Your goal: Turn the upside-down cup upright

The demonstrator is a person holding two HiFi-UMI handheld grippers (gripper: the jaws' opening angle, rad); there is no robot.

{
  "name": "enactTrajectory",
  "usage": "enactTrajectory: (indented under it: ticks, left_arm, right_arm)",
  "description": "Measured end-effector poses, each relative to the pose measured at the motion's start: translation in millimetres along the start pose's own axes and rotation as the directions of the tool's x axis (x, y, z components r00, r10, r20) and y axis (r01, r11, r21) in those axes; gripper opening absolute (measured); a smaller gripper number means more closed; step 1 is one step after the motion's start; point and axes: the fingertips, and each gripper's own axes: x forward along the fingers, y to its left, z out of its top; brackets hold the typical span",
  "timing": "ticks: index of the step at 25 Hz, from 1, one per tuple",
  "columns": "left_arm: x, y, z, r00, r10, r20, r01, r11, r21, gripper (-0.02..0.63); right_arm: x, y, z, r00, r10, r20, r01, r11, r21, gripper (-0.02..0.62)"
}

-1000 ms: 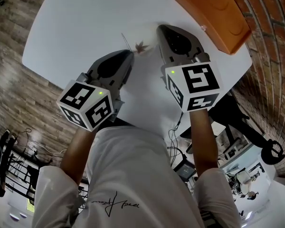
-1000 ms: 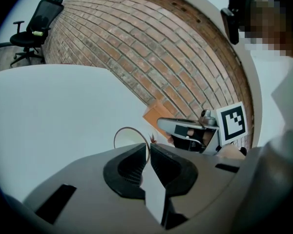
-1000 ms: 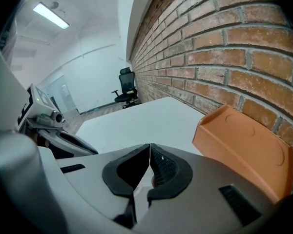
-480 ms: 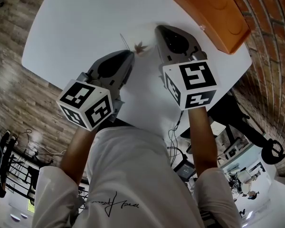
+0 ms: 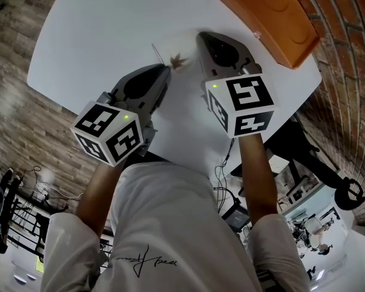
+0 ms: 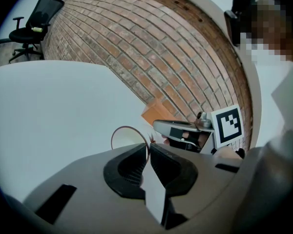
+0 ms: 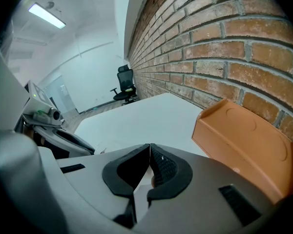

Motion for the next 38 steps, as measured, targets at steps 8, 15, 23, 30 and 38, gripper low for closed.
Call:
enactTrajectory:
  ticks: [8, 15, 23, 30, 38]
  left_arm:
    - [-2.3, 3.9, 0.6, 1.0, 0.0, 0.0, 0.0, 1.0, -0.012, 0.011]
    - [-2.9, 1.7, 2.1, 1.0, 0.012, -0.003, -0.012, 1.0, -0.001, 0.011]
    - [-7.3, 2.1, 1.6, 1.0, 0.016, -0.011, -0.016, 1.0, 0.003, 0.011]
    - [-9.6, 1.3, 1.5, 1.0, 0.023, -0.014, -0.023, 1.0, 0.005, 0.011]
    - [-13.4, -0.8, 1.1, 1.0, 0.028, -0.014, -0.027, 1.0, 0.01, 0.011]
  right_arm:
    - [2.0, 1.8, -0.2, 1.0, -0.001, 0.0, 0.001, 1.0, -0.004, 0.021]
    - [0.2, 0.7, -1.7, 1.0, 0.001, -0.003, -0.001, 1.0, 0.0, 0.02]
    - [0.6, 5.1, -2.7, 1.0, 0.006, -0.006, -0.006, 1.0, -0.006, 0.02]
    - [0.5, 7.0, -5.1, 1.0, 0.007, -0.004, -0.007, 1.0, 0.0, 0.02]
    - [1.1, 10.3, -6.6, 1.0, 0.008, 0.008, -0.008, 1.0, 0.017, 0.02]
